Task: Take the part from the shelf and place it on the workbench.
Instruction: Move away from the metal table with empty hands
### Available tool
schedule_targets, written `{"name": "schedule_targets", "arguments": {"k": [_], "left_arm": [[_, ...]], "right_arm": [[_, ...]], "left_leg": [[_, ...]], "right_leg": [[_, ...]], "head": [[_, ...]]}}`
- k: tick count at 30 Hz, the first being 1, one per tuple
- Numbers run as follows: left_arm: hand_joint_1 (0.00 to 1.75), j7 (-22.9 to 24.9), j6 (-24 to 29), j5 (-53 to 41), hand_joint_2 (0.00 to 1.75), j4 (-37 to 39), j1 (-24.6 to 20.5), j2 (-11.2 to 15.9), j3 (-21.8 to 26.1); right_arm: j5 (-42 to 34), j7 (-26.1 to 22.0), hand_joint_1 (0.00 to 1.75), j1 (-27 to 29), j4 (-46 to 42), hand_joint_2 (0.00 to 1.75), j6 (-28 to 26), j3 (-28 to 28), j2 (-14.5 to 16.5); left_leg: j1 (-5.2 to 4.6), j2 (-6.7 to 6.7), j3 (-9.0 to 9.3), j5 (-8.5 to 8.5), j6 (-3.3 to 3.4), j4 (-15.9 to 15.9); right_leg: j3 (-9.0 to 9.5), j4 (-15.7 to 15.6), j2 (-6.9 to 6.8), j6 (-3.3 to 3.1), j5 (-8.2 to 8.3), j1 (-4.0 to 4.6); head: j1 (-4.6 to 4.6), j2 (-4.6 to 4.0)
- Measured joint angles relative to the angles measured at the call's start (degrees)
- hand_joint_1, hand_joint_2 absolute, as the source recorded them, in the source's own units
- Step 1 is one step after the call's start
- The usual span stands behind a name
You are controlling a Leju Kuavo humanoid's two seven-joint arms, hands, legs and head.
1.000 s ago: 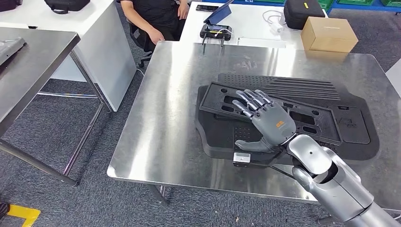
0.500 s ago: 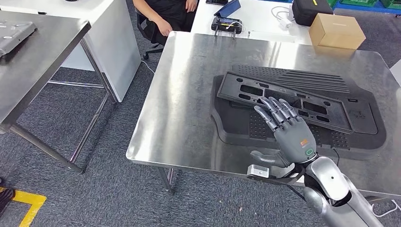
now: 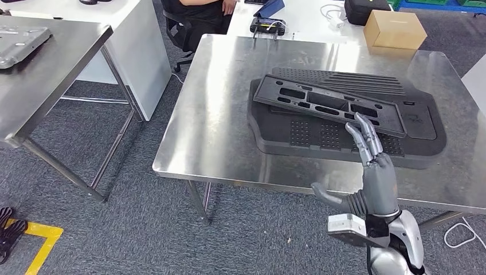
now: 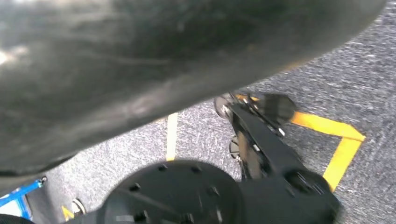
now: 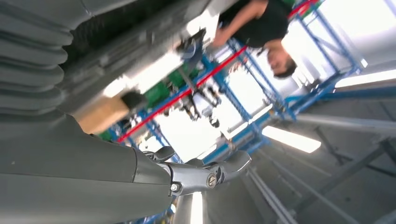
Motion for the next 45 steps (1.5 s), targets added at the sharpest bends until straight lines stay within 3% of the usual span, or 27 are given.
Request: {"name": "schedule_targets", "arguments": {"k": [1, 3, 4, 6, 8, 10, 12, 13, 14, 15, 17, 19, 22, 25, 27, 29, 31, 34, 35, 38, 39, 45], "left_arm": [[0.00, 0.0, 0.0, 0.1, 0.00, -0.1, -0.1, -0.1, -0.1], [0.00, 0.0, 0.0, 0.4, 0.00, -0.3, -0.2, -0.2, -0.2], [0.00, -0.1, 0.1, 0.5, 0.00, -0.4, -0.3, -0.3, -0.3], [0.00, -0.1, 0.1, 0.7, 0.00, -0.5, -0.4, -0.2, -0.4], [0.00, -0.2, 0.2, 0.7, 0.87, -0.5, -0.5, 0.0, -0.5], [0.00, -0.6, 0.3, 0.7, 1.75, -0.5, -0.5, 0.1, -0.7], [0.00, -1.1, 0.3, 1.0, 1.75, -0.5, -0.5, 0.2, -0.9], [0.00, -1.0, 0.2, 1.2, 1.75, -0.5, -0.5, 0.2, -0.9], [0.00, -0.8, 0.1, 1.4, 1.75, -0.5, -0.5, 0.2, -1.0], [0.00, -0.5, 0.0, 1.5, 1.75, -0.5, -0.4, 0.2, -1.1], [0.00, -0.1, -0.1, 1.5, 1.75, -0.5, -0.4, 0.1, -1.3], [0.00, 0.0, 0.0, 1.5, 1.75, -0.5, -0.4, 0.0, -1.5], [0.00, 0.3, 0.2, 1.7, 1.75, -0.5, -0.3, 0.0, -1.9], [0.00, 0.6, 0.8, 2.3, 1.75, -0.5, -0.3, -0.2, -2.0], [0.00, 0.4, 1.5, 2.7, 1.75, -0.5, -0.2, -0.2, -2.0], [0.00, -0.1, 2.5, 2.8, 1.75, -0.5, 0.0, -0.3, -2.1], [0.00, -0.4, 3.2, 3.2, 1.75, -0.5, 0.2, -0.3, -2.1], [0.00, -1.1, 3.1, 4.4, 1.75, -0.4, 0.3, -0.5, -2.1], [0.00, -1.3, 3.0, 4.6, 1.75, -0.3, 0.3, -0.5, -2.0], [0.00, -1.6, 2.9, 4.9, 0.44, -0.1, 0.3, -0.7, -2.0], [0.00, -1.8, 2.9, 4.9, 0.00, 0.0, 0.3, -0.8, -2.0], [0.00, -2.4, 2.3, 4.9, 0.00, 0.4, 0.3, -1.2, -2.0]], "right_arm": [[-0.3, -0.7, 0.00, 1.0, -0.4, 1.75, 0.1, -0.1, 0.6], [-0.4, -1.9, 0.00, 3.0, -1.1, 1.75, 0.0, 0.0, 1.7], [-0.3, -2.3, 0.00, 3.7, -1.3, 1.75, -0.1, 0.0, 2.2], [-0.3, -2.7, 0.00, 5.2, -1.5, 1.75, -0.2, 0.2, 3.0], [-1.1, -2.7, 0.00, 6.6, -1.4, 1.75, -0.1, 0.4, 3.7], [-3.4, -2.3, 0.00, 7.9, -0.7, 1.75, 0.6, 0.8, 4.6], [-7.9, -1.1, 0.00, 9.0, 2.1, 1.75, 1.6, 1.6, 5.9], [-11.0, -0.7, 0.00, 9.6, 4.5, 1.75, 2.2, 2.2, 6.6], [-14.6, -0.6, 0.00, 10.0, 7.4, 1.75, 3.0, 2.7, 7.4], [-18.7, -1.1, 0.00, 10.2, 10.9, 1.75, 3.9, 3.0, 8.2], [-26.4, -3.4, 0.00, 9.9, 18.4, 1.75, 5.7, 3.3, 9.9], [-30.0, -5.7, 0.00, 9.5, 25.2, 1.75, 6.4, 3.5, 11.3], [-32.4, -3.3, 0.00, 8.8, 33.4, 1.75, 6.2, 3.5, 13.0], [-39.2, -3.6, 0.00, 5.3, 50.3, 1.75, 8.3, 1.2, 15.6], [-44.5, -3.0, 0.00, 2.6, 65.1, 1.75, 10.4, -1.7, 17.3], [-47.4, 1.5, 0.00, 1.3, 76.9, 1.75, 9.2, -4.6, 18.6], [-49.7, 6.3, 0.00, 0.6, 84.4, 1.75, 7.1, -6.9, 19.4], [-55.6, 8.4, 0.00, -0.1, 90.6, 1.75, 9.8, -11.1, 20.6], [-56.8, 8.4, 0.00, -0.4, 92.0, 1.31, 11.1, -12.6, 21.0], [-57.8, 8.4, 0.00, -1.2, 95.4, 0.00, 12.6, -15.6, 22.1], [-58.0, 8.3, 0.00, -1.3, 96.1, 0.00, 13.1, -16.2, 22.4], [-57.4, 6.6, 0.00, -1.9, 98.8, 0.00, 21.4, -18.4, 23.2]], "left_leg": [[0.45, -0.02, 2.75, 0.95, -0.54, -3.4], [0.69, -0.54, 7.30, 0.63, -1.12, -10.0], [0.54, -0.80, 8.09, 0.00, -1.03, -11.7], [-0.09, -0.94, 7.33, 0.28, 0.29, -12.2], [-0.52, -0.66, 5.90, 1.36, 2.04, -12.5], [-0.67, -0.41, 4.15, 2.56, 3.46, -12.6], [-0.84, -0.24, 2.36, 3.79, 4.10, -12.6], [-0.90, -0.16, 1.56, 4.39, 4.20, -12.6], [-0.93, -0.12, 0.84, 4.92, 4.22, -12.5], [-0.91, -0.10, 0.26, 5.39, 4.18, -12.5], [-1.00, -0.12, -0.47, 6.17, 3.84, -12.3], [-1.30, -0.13, -0.74, 6.77, 3.33, -12.2], [-1.18, -0.12, -0.71, 7.53, 2.65, -12.5], [-0.78, -0.09, -0.64, 8.14, 2.18, -12.9], [-0.68, -0.20, -0.62, 8.36, 2.06, -13.0], [-0.67, -0.41, -0.66, 8.51, 1.99, -13.1], [-0.67, -0.42, -0.70, 8.55, 1.97, -13.1], [-0.66, -0.29, -0.70, 8.54, 1.96, -13.1], [-0.65, -0.28, -0.70, 8.54, 1.96, -13.1], [-0.60, -0.29, -0.70, 8.54, 1.96, -13.1], [-0.58, -0.30, -0.71, 8.54, 1.96, -13.1], [-0.58, -0.28, -0.72, 8.54, 1.96, -13.1]], "right_leg": [[-0.65, 0.5, -0.02, 0.31, 0.25, -0.09], [-1.85, 1.5, -0.03, 1.02, 0.70, -0.06], [-2.29, 1.9, -0.01, 1.43, 1.01, 0.00], [-3.08, 1.8, 0.05, 2.43, 1.87, -0.19], [-4.45, 2.7, 0.14, 2.71, 0.88, -0.60], [-6.70, 7.4, 0.32, 1.86, -3.55, -0.57], [-8.72, 14.7, 0.47, 1.56, -7.71, -0.37], [-8.63, 16.8, 0.50, 1.89, -8.59, -0.39], [-7.40, 16.9, 0.50, 2.45, -8.72, -0.46], [-5.08, 14.8, 0.49, 3.07, -8.37, -0.56], [2.09, 5.6, 0.43, 3.98, -7.43, -0.82], [6.38, -0.6, 0.50, 3.87, -6.71, -0.86], [6.48, -1.2, 0.59, 2.98, -6.19, -0.44], [6.28, -1.1, 0.57, 2.49, -5.77, -0.07], [6.27, -1.1, 0.46, 2.33, -5.64, 0.06], [6.30, -1.1, 0.30, 2.31, -5.63, 0.12], [6.26, -1.0, 0.29, 2.31, -5.62, 0.15], [6.22, -1.0, 0.34, 2.30, -5.63, 0.16], [6.21, -1.0, 0.34, 2.30, -5.63, 0.16], [6.20, -1.0, 0.34, 2.29, -5.64, 0.14], [6.20, -1.0, 0.34, 2.29, -5.64, 0.14], [6.19, -1.0, 0.35, 2.28, -5.62, 0.08]], "head": [[-0.01, 0.00], [-0.13, 0.00], [-0.09, 0.00], [0.11, 0.00], [0.18, 0.00], [0.24, 0.00], [0.28, 0.00], [0.29, 0.00], [0.28, 0.00], [0.28, 0.00], [0.38, 0.00], [0.21, 0.00], [-0.08, 0.00], [-0.03, 0.00], [-0.03, 0.00], [-0.03, 0.00], [-0.04, 0.00], [-0.02, 0.00], [-0.02, 0.00], [-0.04, 0.00], [-0.04, 0.00], [-0.01, 0.00]]}}
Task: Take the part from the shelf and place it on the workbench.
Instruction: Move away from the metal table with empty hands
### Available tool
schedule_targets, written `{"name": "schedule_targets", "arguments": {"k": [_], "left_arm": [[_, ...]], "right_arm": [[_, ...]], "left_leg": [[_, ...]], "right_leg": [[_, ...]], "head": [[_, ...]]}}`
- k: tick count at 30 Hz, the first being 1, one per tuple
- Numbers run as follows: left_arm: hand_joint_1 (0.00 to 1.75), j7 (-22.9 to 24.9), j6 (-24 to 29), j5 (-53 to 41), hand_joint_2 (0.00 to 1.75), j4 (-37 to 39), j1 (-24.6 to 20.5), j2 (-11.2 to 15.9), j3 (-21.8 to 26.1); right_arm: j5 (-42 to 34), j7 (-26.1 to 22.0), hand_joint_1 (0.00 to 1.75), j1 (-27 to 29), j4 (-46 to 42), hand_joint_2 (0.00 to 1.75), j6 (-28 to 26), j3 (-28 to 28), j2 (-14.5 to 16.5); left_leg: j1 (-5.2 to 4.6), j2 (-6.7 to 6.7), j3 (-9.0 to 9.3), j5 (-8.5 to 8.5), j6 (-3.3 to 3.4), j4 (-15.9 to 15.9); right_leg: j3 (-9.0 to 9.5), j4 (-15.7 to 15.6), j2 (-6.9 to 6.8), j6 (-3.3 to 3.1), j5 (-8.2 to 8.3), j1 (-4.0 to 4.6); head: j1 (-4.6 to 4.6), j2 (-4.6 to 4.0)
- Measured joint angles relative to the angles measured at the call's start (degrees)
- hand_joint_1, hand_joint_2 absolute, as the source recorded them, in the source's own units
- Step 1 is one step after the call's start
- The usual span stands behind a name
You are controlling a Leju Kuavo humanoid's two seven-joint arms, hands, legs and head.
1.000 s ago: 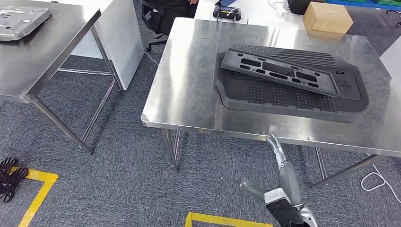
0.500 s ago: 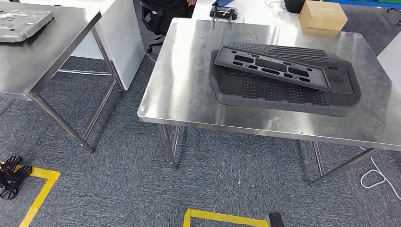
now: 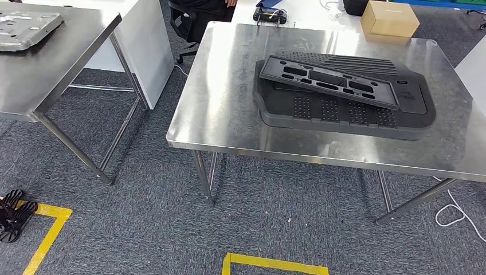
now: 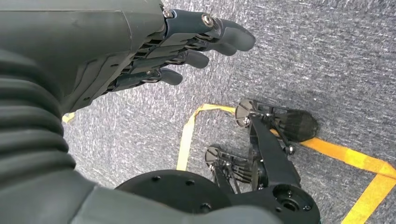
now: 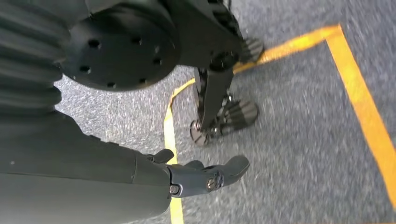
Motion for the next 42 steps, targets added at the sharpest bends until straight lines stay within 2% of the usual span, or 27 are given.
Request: {"name": "schedule_targets", "arguments": {"k": [8, 26, 37, 40, 42], "left_arm": [[0.00, -0.1, -0.7, -0.1, 0.00, 0.0, -0.1, 0.1, -0.4], [0.00, 1.0, -1.6, 0.1, 0.00, 0.0, -0.1, 0.1, -0.9], [0.00, 1.3, -1.8, 1.0, 0.00, -0.1, -0.1, 0.1, -0.9], [0.00, 1.3, -1.9, 1.2, 0.00, -0.1, -0.2, 0.2, -0.8], [0.00, 1.3, -2.0, 1.2, 0.00, -0.2, -0.2, 0.3, -0.8]], "right_arm": [[3.9, -1.0, 0.00, -0.8, 1.9, 0.00, 4.3, 1.1, 0.3], [4.2, 0.3, 0.00, -1.1, 3.1, 0.00, 4.7, 2.1, 0.3], [4.1, -0.8, 0.00, -1.0, 3.4, 0.00, 7.5, 2.3, 0.4], [4.2, -0.9, 0.00, -1.1, 3.4, 0.00, 7.5, 2.4, 0.4], [4.2, -1.0, 0.00, -1.1, 3.4, 0.00, 7.5, 2.4, 0.5]], "left_leg": [[-0.01, 0.00, 0.01, 0.06, -0.03, 0.0], [-0.01, 0.00, 0.01, 0.06, -0.03, 0.0], [-0.02, 0.00, 0.01, 0.06, -0.03, 0.0], [-0.41, -0.02, -0.09, -0.15, 0.46, 0.3], [-0.32, 0.03, 0.14, 0.11, 1.06, -0.4]], "right_leg": [[0.00, 0.0, 0.00, 0.00, 0.03, -0.02], [0.00, 0.0, 0.01, 0.01, 0.03, -0.03], [0.00, 0.0, 0.01, 0.02, 0.04, -0.03], [0.02, -0.3, 0.03, 0.38, 0.25, -0.32], [0.03, 0.0, 0.05, 0.57, 0.10, -0.44]], "head": [[-0.01, 0.00], [-0.01, 0.00], [-0.01, 0.00], [-0.03, 0.00], [-0.04, 0.00]]}}
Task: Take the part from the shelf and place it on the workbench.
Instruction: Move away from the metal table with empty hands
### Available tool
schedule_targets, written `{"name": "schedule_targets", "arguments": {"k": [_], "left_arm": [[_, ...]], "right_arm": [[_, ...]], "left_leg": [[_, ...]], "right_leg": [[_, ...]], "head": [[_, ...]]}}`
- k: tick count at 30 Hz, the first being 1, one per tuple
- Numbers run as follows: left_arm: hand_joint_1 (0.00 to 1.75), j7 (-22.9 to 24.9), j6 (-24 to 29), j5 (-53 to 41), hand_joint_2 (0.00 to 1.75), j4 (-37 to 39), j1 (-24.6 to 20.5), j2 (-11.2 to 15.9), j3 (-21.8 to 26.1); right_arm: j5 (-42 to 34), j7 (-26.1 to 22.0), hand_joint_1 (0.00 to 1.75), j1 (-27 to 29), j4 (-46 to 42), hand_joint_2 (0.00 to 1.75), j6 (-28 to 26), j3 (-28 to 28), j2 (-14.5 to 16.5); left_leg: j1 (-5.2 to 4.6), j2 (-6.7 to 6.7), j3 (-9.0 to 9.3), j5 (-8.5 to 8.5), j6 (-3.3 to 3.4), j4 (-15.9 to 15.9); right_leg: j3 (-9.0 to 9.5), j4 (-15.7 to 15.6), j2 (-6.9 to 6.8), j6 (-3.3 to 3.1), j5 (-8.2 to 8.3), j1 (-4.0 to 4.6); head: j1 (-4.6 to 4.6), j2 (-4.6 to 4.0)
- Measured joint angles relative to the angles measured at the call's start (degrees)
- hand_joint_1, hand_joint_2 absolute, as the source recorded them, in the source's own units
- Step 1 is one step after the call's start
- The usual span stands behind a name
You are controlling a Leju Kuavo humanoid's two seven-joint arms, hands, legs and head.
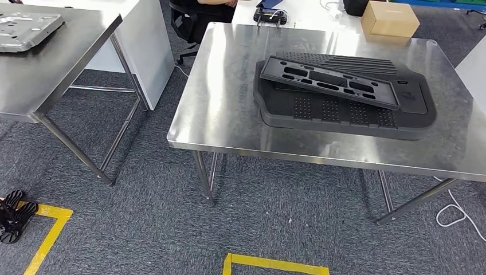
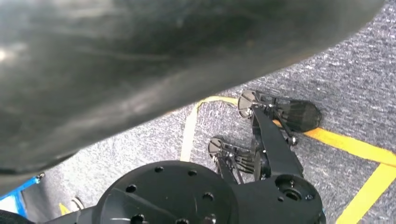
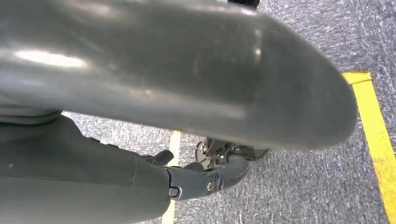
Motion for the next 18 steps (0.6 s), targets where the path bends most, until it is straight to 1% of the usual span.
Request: {"name": "schedule_targets", "arguments": {"k": [1, 2, 3, 4, 5, 6, 7, 8, 9, 10, 11, 12, 14, 15, 16, 17, 18], "left_arm": [[0.00, 0.0, 0.0, 0.0, 0.00, 0.0, 0.0, 0.0, 0.0], [0.00, 0.0, 0.0, 0.0, 0.00, -0.1, -0.1, 0.0, 0.0], [0.00, 0.0, -0.1, 0.0, 0.00, -0.1, -0.1, 0.0, 0.0], [0.00, 0.1, -0.1, 0.1, 0.00, -0.2, -0.1, 0.0, 0.0], [0.00, 0.1, -0.1, 0.1, 0.00, -0.2, -0.2, 0.0, 0.0], [0.00, 0.1, -0.2, 0.1, 0.00, -0.3, -0.2, 0.0, 0.0], [0.00, 0.1, -0.3, 0.1, 0.00, -0.3, -0.2, 0.0, 0.0], [0.00, 0.1, -0.3, 0.1, 0.00, -0.3, -0.2, 0.0, 0.0], [0.00, 0.2, -0.4, 0.1, 0.00, -0.3, -0.2, 0.0, 0.0], [0.00, 0.2, -0.4, 0.1, 0.00, -0.3, -0.1, 0.1, 0.0], [0.00, 0.3, -0.5, 0.1, 0.00, -0.4, -0.1, 0.2, 0.0], [0.00, 0.3, -0.5, 0.1, 0.00, -0.4, -0.1, 0.3, 0.0], [0.00, 0.3, -0.5, 0.1, 0.00, -0.4, 0.0, 0.4, -0.1], [0.00, 0.3, -0.5, 0.1, 0.00, -0.4, 0.0, 0.4, -0.1], [0.00, 0.3, -0.5, 0.1, 0.00, -0.4, 0.1, 0.4, -0.1], [0.00, 0.3, -0.5, 0.1, 0.00, -0.4, 0.2, 0.4, -0.1], [0.00, 0.3, -0.5, 0.1, 0.00, -0.4, 0.2, 0.4, -0.1]], "right_arm": [[0.0, 0.0, 0.00, 0.0, 0.0, 0.00, 0.0, 0.0, 0.0], [0.0, -0.1, 0.00, 0.0, 0.0, 0.00, -0.1, 0.0, 0.0], [0.0, -0.1, 0.00, 0.0, 0.1, 0.00, -0.1, 0.0, -0.1], [0.0, -0.1, 0.00, 0.0, 0.1, 0.00, -0.2, 0.0, -0.1], [0.0, -0.1, 0.00, 0.0, 0.1, 0.00, -0.2, 0.0, -0.1], [0.0, -0.1, 0.00, 0.0, 0.2, 0.00, -0.2, 0.0, -0.1], [0.0, -0.1, 0.00, 0.0, 0.2, 0.00, -0.2, 0.0, -0.2], [0.0, -0.2, 0.00, 0.0, 0.3, 0.00, -0.2, 0.0, -0.3], [0.0, -0.2, 0.00, 0.0, 0.3, 0.00, -0.2, 0.0, -0.3], [0.0, -0.3, 0.00, -0.1, 0.3, 0.00, -0.2, 0.0, -0.3], [0.0, -0.3, 0.00, -0.2, 0.3, 0.00, -0.3, 0.1, -0.3], [0.0, -0.4, 0.00, -0.2, 0.3, 0.00, -0.3, 0.1, -0.3], [0.0, -0.5, 0.00, -0.3, 0.3, 0.00, -0.3, 0.1, -0.4], [0.0, -0.5, 0.00, -0.3, 0.3, 0.00, -0.3, 0.1, -0.4], [0.0, -0.5, 0.00, -0.2, 0.3, 0.00, -0.3, 0.1, -0.5], [0.0, -0.5, 0.00, -0.2, 0.4, 0.00, -0.3, 0.1, -0.5], [0.1, -0.5, 0.00, -0.2, 0.4, 0.00, -0.3, 0.1, -0.5]], "left_leg": [[0.16, 0.09, 0.14, 0.27, 0.29, -0.5], [0.36, 0.19, 0.22, 0.57, 0.55, -1.0], [0.44, 0.28, 0.13, 0.77, 0.66, -1.2], [0.45, 0.34, -0.11, 0.93, 0.72, -1.3], [0.46, 0.37, -0.43, 1.11, 0.63, -1.3], [0.49, 0.38, -0.75, 1.35, 0.46, -1.3], [0.57, 0.37, -1.10, 1.62, 0.21, -1.3], [0.72, 0.33, -1.43, 1.94, -0.13, -1.2], [0.83, 0.29, -1.70, 2.26, -0.55, -1.1], [0.84, 0.28, -1.87, 2.52, -1.04, -1.0], [0.81, 0.29, -1.91, 2.66, -1.53, -0.9], [0.75, 0.33, -1.80, 2.77, -2.00, -0.9], [0.93, 0.38, -1.34, 3.20, -2.93, -1.6], [1.15, 0.39, -1.28, 3.36, -3.33, -1.7], [1.32, 0.39, -1.54, 2.65, -3.60, -1.2], [1.43, 0.38, -2.30, 0.90, -3.74, 0.8], [1.48, 0.37, -3.45, -1.73, -3.77, 4.0]], "right_leg": [[-0.32, 0.9, 0.01, -0.10, -0.65, 0.02], [-1.17, 2.8, 0.04, -0.34, -1.94, 0.04], [-2.66, 5.9, 0.08, -0.69, -3.76, 0.01], [-4.52, 9.7, 0.10, -0.98, -5.75, 0.01], [-6.23, 13.3, 0.11, -1.04, -7.31, -0.05], [-7.18, 15.4, 0.12, -0.81, -8.03, -0.14], [-6.94, 15.2, 0.11, -0.27, -7.72, -0.27], [-5.56, 12.7, 0.11, 0.45, -6.59, -0.46], [-3.41, 8.5, 0.09, 1.16, -5.10, -0.73], [-1.84, 4.9, 0.01, 1.61, -3.61, -0.87], [-0.86, 2.4, -0.03, 1.48, -2.40, -0.93], [-0.61, 1.2, -0.06, 0.92, -1.60, -0.86], [-1.08, 1.4, -0.04, -0.82, -0.57, -0.51], [-1.22, 1.4, -0.06, -1.53, -0.05, -0.50], [-1.44, 1.3, -0.08, -2.10, 0.49, -0.51], [-1.72, 1.3, -0.10, -2.62, 1.03, -0.55], [-1.98, 1.3, -0.15, -3.00, 1.40, -0.54]], "head": [[0.07, 0.00], [0.12, 0.00], [0.16, 0.00], [0.19, 0.00], [0.19, 0.00], [0.17, 0.00], [0.19, 0.00], [0.19, 0.00], [0.20, 0.00], [0.26, 0.00], [0.21, 0.00], [0.15, 0.00], [-0.06, 0.00], [-0.15, 0.00], [-0.23, 0.00], [-0.33, 0.00], [-0.45, 0.00]]}}
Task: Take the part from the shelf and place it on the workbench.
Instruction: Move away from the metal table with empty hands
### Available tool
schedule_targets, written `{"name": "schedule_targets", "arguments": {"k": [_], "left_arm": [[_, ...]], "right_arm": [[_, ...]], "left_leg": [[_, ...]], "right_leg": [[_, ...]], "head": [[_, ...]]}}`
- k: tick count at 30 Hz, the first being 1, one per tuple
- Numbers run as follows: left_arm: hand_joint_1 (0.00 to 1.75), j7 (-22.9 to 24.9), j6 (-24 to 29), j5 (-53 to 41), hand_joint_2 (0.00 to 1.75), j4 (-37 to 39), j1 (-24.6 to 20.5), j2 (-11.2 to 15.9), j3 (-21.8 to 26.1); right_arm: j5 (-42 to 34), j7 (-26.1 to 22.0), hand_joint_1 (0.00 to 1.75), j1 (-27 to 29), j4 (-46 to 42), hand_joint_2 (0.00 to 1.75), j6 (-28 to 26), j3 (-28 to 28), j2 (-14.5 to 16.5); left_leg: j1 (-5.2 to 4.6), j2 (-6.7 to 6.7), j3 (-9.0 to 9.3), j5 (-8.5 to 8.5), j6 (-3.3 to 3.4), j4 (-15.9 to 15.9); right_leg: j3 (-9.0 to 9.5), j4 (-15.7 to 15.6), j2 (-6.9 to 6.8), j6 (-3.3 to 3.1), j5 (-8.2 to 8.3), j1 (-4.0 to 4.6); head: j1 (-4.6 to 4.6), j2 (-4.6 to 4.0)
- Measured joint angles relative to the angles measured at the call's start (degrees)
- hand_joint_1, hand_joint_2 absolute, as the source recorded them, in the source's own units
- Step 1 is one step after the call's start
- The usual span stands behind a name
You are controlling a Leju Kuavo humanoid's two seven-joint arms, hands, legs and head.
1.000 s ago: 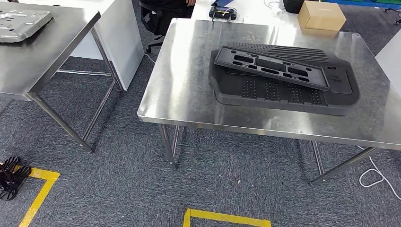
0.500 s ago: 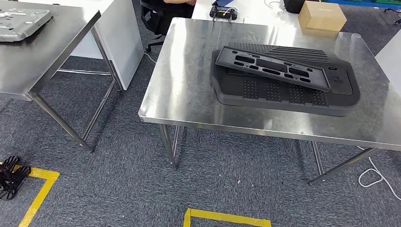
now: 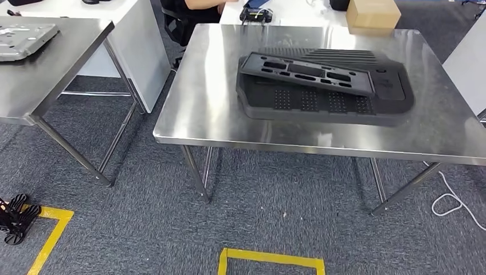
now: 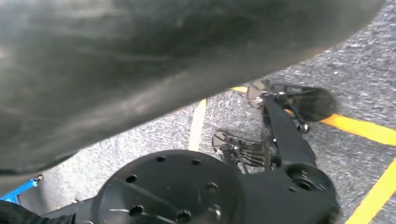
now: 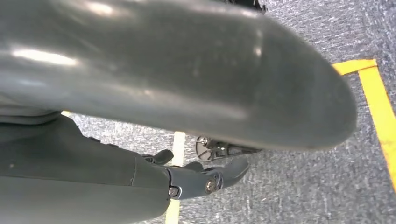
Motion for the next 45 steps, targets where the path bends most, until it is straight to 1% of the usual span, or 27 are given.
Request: {"name": "schedule_targets", "arguments": {"k": [2, 3, 4, 5, 7, 9, 12, 14, 17, 18, 19, 20, 22, 23, 25, 28, 30, 32, 33, 34, 35, 36, 37, 39, 41, 43, 45], "left_arm": [[0.00, 0.0, 0.0, 0.0, 0.00, 0.0, 0.0, 0.0, -0.1], [0.00, 0.0, 0.1, 0.0, 0.00, 0.0, 0.0, 0.0, -0.1], [0.00, 0.0, 0.1, 0.0, 0.00, 0.0, 0.0, 0.0, -0.2], [0.00, 0.0, 0.1, 0.0, 0.00, 0.0, 0.0, 0.0, -0.2], [0.00, 0.0, 0.1, 0.0, 0.00, 0.0, -0.1, 0.0, -0.4], [0.00, 0.0, 0.1, 0.0, 0.00, 0.0, -0.1, 0.1, -0.5], [0.00, 0.0, 0.1, 0.0, 0.00, 0.0, -0.2, 0.1, -0.6], [0.00, 0.0, 0.1, 0.0, 0.00, -0.1, -0.2, 0.1, -0.6], [0.00, 0.0, 0.1, 0.0, 0.00, -0.1, -0.4, 0.1, -0.6], [0.00, 0.0, 0.1, 0.0, 0.00, -0.1, -0.4, 0.1, -0.7], [0.00, 0.0, 0.1, 0.0, 0.00, -0.1, -0.4, 0.1, -0.7], [0.00, 0.0, 0.1, 0.0, 0.00, -0.2, -0.4, 0.0, -0.7], [0.00, -0.1, 0.0, 0.1, 0.00, -0.3, -0.4, -0.1, -0.7], [0.00, -0.1, 0.0, 0.1, 0.00, -0.4, -0.4, -0.1, -0.7], [0.00, -0.5, 0.2, 0.4, 0.00, -0.4, -0.5, -0.1, -0.7], [0.00, -1.0, 1.5, 1.5, 0.00, -0.6, -0.9, -0.4, -0.7], [0.00, -0.6, 3.0, 2.5, 0.00, -1.0, -1.7, -0.8, -0.5], [0.00, -0.1, 4.2, 2.9, 0.00, -1.6, -2.6, -1.2, -0.4], [0.00, 0.0, 4.5, 2.9, 0.00, -1.8, -2.9, -1.4, -0.4], [0.00, 0.0, 4.7, 2.9, 0.00, -2.0, -3.1, -1.5, -0.4], [0.00, 0.0, 4.7, 2.9, 0.00, -2.2, -3.2, -1.5, -0.4], [0.00, 0.0, 4.8, 2.9, 0.00, -2.3, -3.2, -1.5, -0.4], [0.00, 0.0, 4.8, 2.9, 0.00, -2.4, -3.2, -1.5, -0.4], [0.00, -0.2, 4.7, 2.9, 0.00, -2.6, -3.2, -1.5, -0.4], [0.00, -0.3, 4.7, 2.9, 0.00, -2.7, -3.2, -1.5, -0.4], [0.00, -0.3, 4.7, 3.0, 0.00, -2.8, -3.1, -1.4, -0.4], [0.00, -0.4, 4.7, 3.1, 0.00, -2.8, -3.1, -1.4, -0.4]], "right_arm": [[0.1, -0.1, 0.00, 0.1, 0.0, 0.00, 0.5, 0.1, 0.0], [0.2, -0.2, 0.00, 0.1, 0.0, 0.00, 0.9, 0.1, -0.1], [0.3, -0.3, 0.00, 0.2, 0.0, 0.00, 1.3, 0.2, -0.2], [0.3, -0.5, 0.00, 0.2, 0.0, 0.00, 1.6, 0.3, -0.2], [0.3, -0.8, 0.00, 0.1, 0.0, 0.00, 2.0, 0.4, -0.3], [0.3, -0.9, 0.00, 0.0, 0.0, 0.00, 2.2, 0.5, -0.4], [0.3, -1.0, 0.00, -0.1, 0.0, 0.00, 2.2, 0.5, -0.4], [0.5, -1.2, 0.00, -0.1, 0.0, 0.00, 2.3, 0.6, -0.5], [1.0, -1.6, 0.00, -0.2, 0.0, 0.00, 2.6, 1.0, -0.6], [1.1, -1.8, 0.00, -0.2, 0.0, 0.00, 2.7, 1.1, -0.6], [1.2, -1.9, 0.00, -0.1, 0.0, 0.00, 2.8, 1.2, -0.7], [1.2, -2.0, 0.00, -0.1, 0.0, 0.00, 2.9, 1.3, -0.7], [1.3, -2.3, 0.00, -0.2, 0.0, 0.00, 2.9, 1.4, -0.8], [1.3, -2.4, 0.00, -0.3, 0.0, 0.00, 2.9, 1.4, -0.9], [1.6, -2.7, 0.00, -0.5, 0.0, 0.00, 2.9, 1.5, -0.9], [2.9, -2.7, 0.00, -0.5, 0.1, 0.00, 2.5, 2.3, -0.9], [3.7, -2.4, 0.00, -0.5, 0.1, 0.00, 2.1, 3.0, -0.9], [4.0, -2.3, 0.00, -0.6, 0.1, 0.00, 2.1, 3.5, -0.9], [4.1, -2.3, 0.00, -0.6, 0.1, 0.00, 2.1, 3.7, -0.9], [4.2, -2.3, 0.00, -0.5, 0.1, 0.00, 2.2, 3.9, -0.9], [4.3, -2.4, 0.00, -0.5, 0.1, 0.00, 2.2, 4.1, -0.9], [4.3, -2.4, 0.00, -0.5, 0.1, 0.00, 2.3, 4.2, -0.9], [4.3, -2.5, 0.00, -0.4, 0.1, 0.00, 2.4, 4.3, -0.9], [4.4, -2.8, 0.00, -0.4, 0.1, 0.00, 2.6, 4.5, -1.0], [4.5, -3.1, 0.00, -0.5, 0.1, 0.00, 2.7, 4.7, -1.0], [4.6, -3.4, 0.00, -0.5, 0.1, 0.00, 2.8, 4.9, -1.1], [4.7, -3.5, 0.00, -0.5, 0.1, 0.00, 2.8, 5.2, -1.1]], "left_leg": [[-0.04, -0.03, -2.44, -5.42, -0.01, 8.4], [-0.05, -0.04, -2.86, -6.82, 0.03, 11.2], [-0.07, -0.03, -2.19, -7.15, 0.15, 11.9], [-0.11, -0.03, -0.34, -6.47, 0.37, 10.1], [-0.27, -0.05, 5.10, -4.03, 1.01, 2.5], [-0.71, -0.08, 8.12, -2.86, 1.61, -2.8], [-1.23, -0.04, 7.96, -2.64, 2.42, -3.8], [-1.17, 0.08, 7.76, -2.12, 3.32, -4.3], [-1.25, 0.17, 6.88, -1.46, 4.31, -4.5], [-1.31, 0.18, 6.54, -1.24, 4.44, -4.5], [-1.35, 0.19, 6.24, -1.01, 4.50, -4.5], [-1.36, 0.16, 5.99, -0.76, 4.46, -4.5], [-1.37, 0.07, 5.62, -0.23, 4.12, -4.5], [-1.50, 0.04, 5.50, -0.03, 3.86, -4.4], [-1.71, 0.04, 5.40, 0.37, 3.19, -4.4], [-1.43, 0.04, 5.21, 0.77, 2.18, -4.4], [-1.26, 0.02, 4.06, -1.80, 1.70, -1.5], [-1.19, -0.01, 1.83, -6.66, 1.30, 5.4], [-1.13, -0.02, 0.91, -8.45, 1.13, 8.7], [-1.04, -0.02, 0.66, -9.25, 0.98, 10.7], [-0.89, 0.00, 1.42, -8.89, 0.90, 10.6], [-0.71, 0.01, 3.09, -7.64, 0.83, 8.5], [-0.50, 0.03, 5.38, -6.00, 0.74, 5.0], [-0.47, -0.05, 8.74, -4.26, 0.67, -1.1], [-0.84, -0.26, 9.07, -4.31, 1.03, -2.8], [-1.04, -0.37, 8.48, -3.90, 1.90, -3.0], [-1.08, -0.33, 7.99, -3.30, 2.90, -3.2]], "right_leg": [[-0.49, 0.1, -0.08, -0.40, 0.32, 0.41], [-0.66, 0.1, -0.11, -0.47, 0.41, 0.62], [-0.67, 0.1, -0.11, -0.50, 0.48, 0.79], [-0.55, 0.1, -0.08, -0.50, 0.53, 0.90], [-0.20, 0.2, -0.01, -0.42, 0.54, 0.99], [-0.42, 0.4, 0.02, -0.04, 0.63, 1.25], [-1.08, 0.5, 0.01, 0.81, 0.83, 1.21], [-2.22, 2.4, 0.10, 0.95, -0.51, 1.12], [-7.16, 12.7, 0.23, 0.42, -5.32, 1.07], [-8.50, 15.6, 0.23, 0.51, -6.29, 1.07], [-8.90, 16.8, 0.23, 0.81, -6.49, 1.06], [-8.11, 15.7, 0.23, 1.28, -5.81, 1.04], [-3.63, 7.7, 0.22, 2.13, -3.13, 0.95], [-1.61, 3.8, 0.27, 2.22, -1.92, 0.98], [0.19, -0.1, 0.37, 1.71, -0.68, 1.19], [-0.23, -0.2, 0.34, 0.52, 0.28, 1.16], [-0.50, -0.4, 0.17, -0.20, 0.97, 0.75], [-0.85, -0.4, -0.03, -0.60, 1.40, 0.75], [-1.13, -0.3, -0.11, -0.69, 1.57, 0.79], [-1.22, -0.3, -0.14, -0.66, 1.71, 0.82], [-1.38, -0.2, -0.13, -0.60, 1.80, 0.80], [-1.40, 0.0, -0.06, -0.51, 1.85, 0.73], [-1.39, 0.2, 0.01, -0.40, 1.83, 0.66], [-1.86, 0.8, 0.10, 0.17, 1.79, 0.88], [-2.61, 1.1, 0.07, 1.02, 2.00, 1.09], [-3.24, 1.3, 0.06, 1.63, 2.16, 0.90], [-4.77, 3.8, 0.10, 1.60, 0.48, 0.77]], "head": [[-0.09, 0.00], [-0.07, 0.00], [-0.07, 0.00], [-0.06, 0.00], [-0.06, 0.00], [-0.01, 0.00], [-0.01, 0.00], [0.10, 0.00], [0.32, 0.00], [0.32, 0.00], [0.32, 0.00], [0.34, 0.00], [0.38, 0.00], [0.37, 0.00], [0.22, 0.00], [0.13, 0.00], [0.04, 0.00], [-0.11, 0.00], [-0.11, 0.00], [-0.11, 0.00], [-0.10, 0.00], [-0.09, 0.00], [-0.10, 0.00], [-0.22, 0.00], [-0.14, 0.00], [0.04, 0.00], [0.16, 0.00]]}}
